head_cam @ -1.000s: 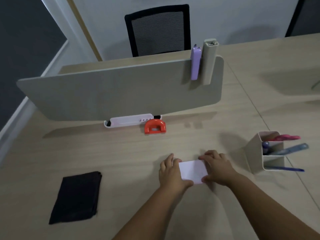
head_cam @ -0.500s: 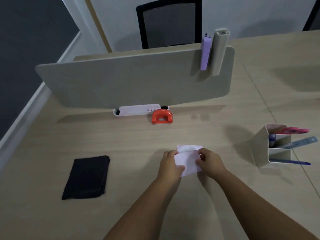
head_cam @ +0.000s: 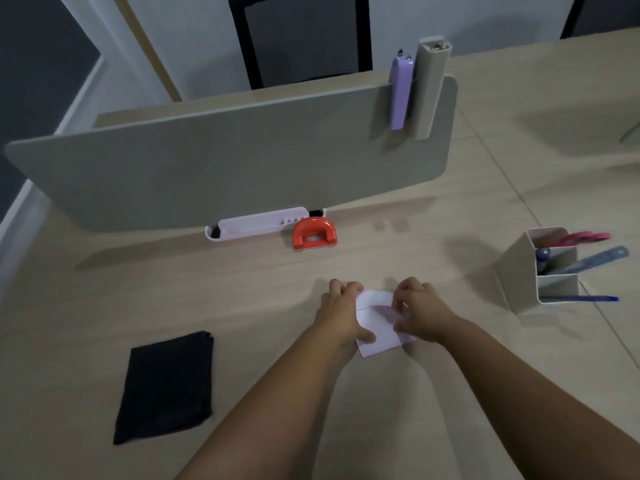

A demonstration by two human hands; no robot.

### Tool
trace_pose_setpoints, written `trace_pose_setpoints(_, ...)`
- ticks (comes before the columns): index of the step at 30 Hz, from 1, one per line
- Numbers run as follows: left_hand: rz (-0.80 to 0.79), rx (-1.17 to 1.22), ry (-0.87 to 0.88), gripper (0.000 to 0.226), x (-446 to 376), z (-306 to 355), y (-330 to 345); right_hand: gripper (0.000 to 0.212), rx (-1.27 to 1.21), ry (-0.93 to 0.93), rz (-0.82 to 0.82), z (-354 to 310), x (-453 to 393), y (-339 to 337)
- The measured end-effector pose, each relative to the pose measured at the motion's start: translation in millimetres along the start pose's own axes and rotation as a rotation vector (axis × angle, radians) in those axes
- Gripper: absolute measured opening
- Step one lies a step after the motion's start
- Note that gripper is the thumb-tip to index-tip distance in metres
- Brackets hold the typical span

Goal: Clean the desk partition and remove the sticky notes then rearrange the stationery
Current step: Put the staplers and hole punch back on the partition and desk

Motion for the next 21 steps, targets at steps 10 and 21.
trace_pose_setpoints(10,0.09,0.139,0.147,0.041,0.4,-0.5,-7.5,0.015,-0.911,0.142,-0.014,16.3,25.0,5.2)
trace_pose_setpoints(21,0.652,0.531,0.203,0.021,74.6,-24.4,-39.7,0.05,-1.086,0.08,0.102,-34.6,43.7,14.0)
Point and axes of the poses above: each hand's wrist, its own x-axis away from the middle knuckle, its own y-axis out of the palm, z = x × y, the point moved 8 cm from there along -x, towards the middle knuckle, and after that the axes turned 14 degrees about y, right-handed, at the moved point
